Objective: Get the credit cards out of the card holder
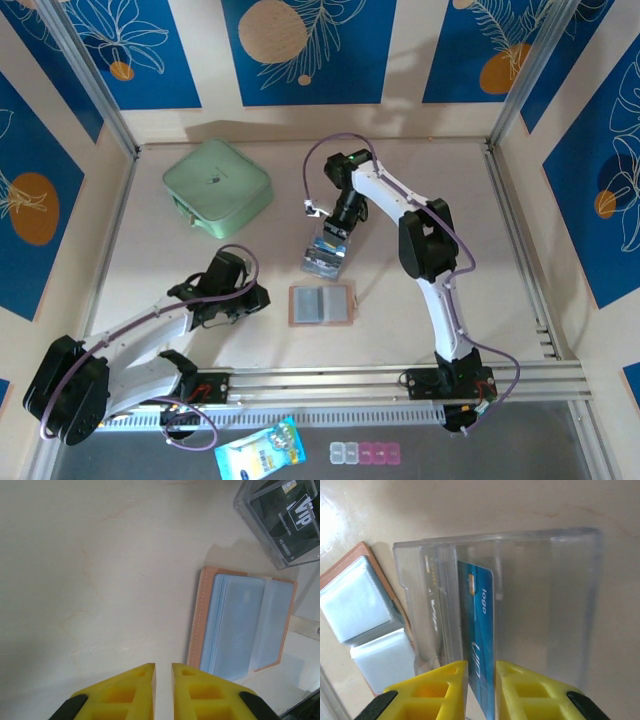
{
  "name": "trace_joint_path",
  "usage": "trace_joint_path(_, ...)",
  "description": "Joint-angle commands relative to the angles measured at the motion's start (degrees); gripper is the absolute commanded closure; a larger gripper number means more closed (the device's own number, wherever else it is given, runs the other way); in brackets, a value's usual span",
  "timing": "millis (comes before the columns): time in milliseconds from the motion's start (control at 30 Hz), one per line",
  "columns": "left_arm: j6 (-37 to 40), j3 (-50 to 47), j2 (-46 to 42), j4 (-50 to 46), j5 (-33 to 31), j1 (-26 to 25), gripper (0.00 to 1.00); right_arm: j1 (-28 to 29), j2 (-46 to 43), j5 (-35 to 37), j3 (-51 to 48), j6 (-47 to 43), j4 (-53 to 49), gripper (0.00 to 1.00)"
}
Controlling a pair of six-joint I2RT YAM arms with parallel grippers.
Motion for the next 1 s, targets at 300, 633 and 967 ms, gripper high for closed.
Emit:
trace_joint_path(300, -0.99, -1.34, 1.41, 3.20, 1.60, 1.05, 0.85, 2.22, -19.45, 6.35, -16.83, 21.77, 15.61, 0.83)
trace_joint_path(633, -0.79, -0.30, 1.52, 3.76, 2.34, 1.03, 0.86, 16.13, -28.72, 8.46, -39.65, 53.61, 36.45, 0.93)
trace_joint_path(967, -0.24, 2.35, 4.77, 5.12, 6.12, 0.10, 0.86, 21.17, -28.47, 19.20, -49.78, 63.36, 43.57, 0.93)
